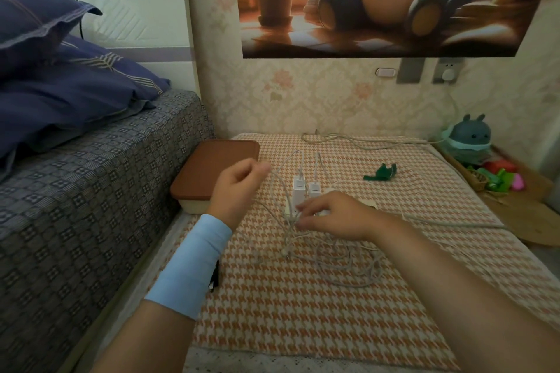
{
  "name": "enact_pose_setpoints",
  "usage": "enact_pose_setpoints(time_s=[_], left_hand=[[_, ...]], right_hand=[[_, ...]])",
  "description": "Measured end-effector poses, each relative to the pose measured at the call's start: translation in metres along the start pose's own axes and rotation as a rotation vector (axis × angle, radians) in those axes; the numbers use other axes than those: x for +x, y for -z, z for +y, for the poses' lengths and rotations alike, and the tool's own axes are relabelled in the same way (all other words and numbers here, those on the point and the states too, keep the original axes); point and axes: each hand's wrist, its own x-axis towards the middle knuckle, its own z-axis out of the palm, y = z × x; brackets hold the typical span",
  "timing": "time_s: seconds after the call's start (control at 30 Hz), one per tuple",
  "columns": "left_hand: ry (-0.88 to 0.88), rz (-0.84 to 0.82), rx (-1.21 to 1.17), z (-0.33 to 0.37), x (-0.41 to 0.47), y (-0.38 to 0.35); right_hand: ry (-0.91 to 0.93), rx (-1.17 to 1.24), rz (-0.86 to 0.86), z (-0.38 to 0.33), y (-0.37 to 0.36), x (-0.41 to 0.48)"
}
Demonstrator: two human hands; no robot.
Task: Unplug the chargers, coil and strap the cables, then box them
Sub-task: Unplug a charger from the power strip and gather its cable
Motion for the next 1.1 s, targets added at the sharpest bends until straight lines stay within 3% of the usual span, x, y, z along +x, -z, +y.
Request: enact_pose_setpoints(time_s=[0.17,0.27,0.33,0.4,0.5,0.57,0.6,0.67,0.73,0.8,0.87,0.97,1.1], left_hand=[[0.109,0.487,-0.187,0.005,0.008,0.024],[0.121,0.710,-0.233,0.005,0.013,0.033],[0.139,0.820,-0.122,0.002,0.014,0.040],[0.205,0.750,0.119,-0.009,0.014,0.047],[0.403,0.476,0.525,-0.023,0.011,0.043],[0.264,0.331,0.819,-0.022,0.007,0.029],[0.121,0.282,0.829,-0.018,0.005,0.019],[-0.093,0.121,0.578,-0.003,-0.001,-0.005],[-0.125,-0.126,0.308,0.004,-0.008,-0.027],[-0.071,-0.235,0.165,0.001,-0.009,-0.036],[-0.060,-0.203,0.190,-0.004,-0.005,-0.034],[-0.092,-0.178,0.421,-0.006,0.002,-0.025],[0.072,0.002,0.218,-0.005,0.007,-0.009]], right_hand=[[0.002,0.126,0.005,-0.005,0.006,0.000],[-0.058,-0.161,0.136,0.003,0.007,0.004],[-0.113,-0.175,0.230,0.008,0.009,0.006],[-0.115,0.043,0.275,0.009,0.011,0.006],[-0.034,0.236,0.451,-0.001,0.015,0.004],[0.046,0.259,0.521,-0.010,0.017,0.004],[0.085,0.266,0.521,-0.016,0.016,0.004],[0.161,0.342,0.483,-0.026,0.014,0.002],[0.222,0.407,0.469,-0.036,0.013,0.001],[0.269,0.395,0.489,-0.042,0.014,0.001],[0.295,0.422,0.478,-0.044,0.014,-0.001],[0.262,0.500,0.402,-0.045,0.014,-0.005],[0.104,0.255,0.241,-0.027,0.015,-0.003]])
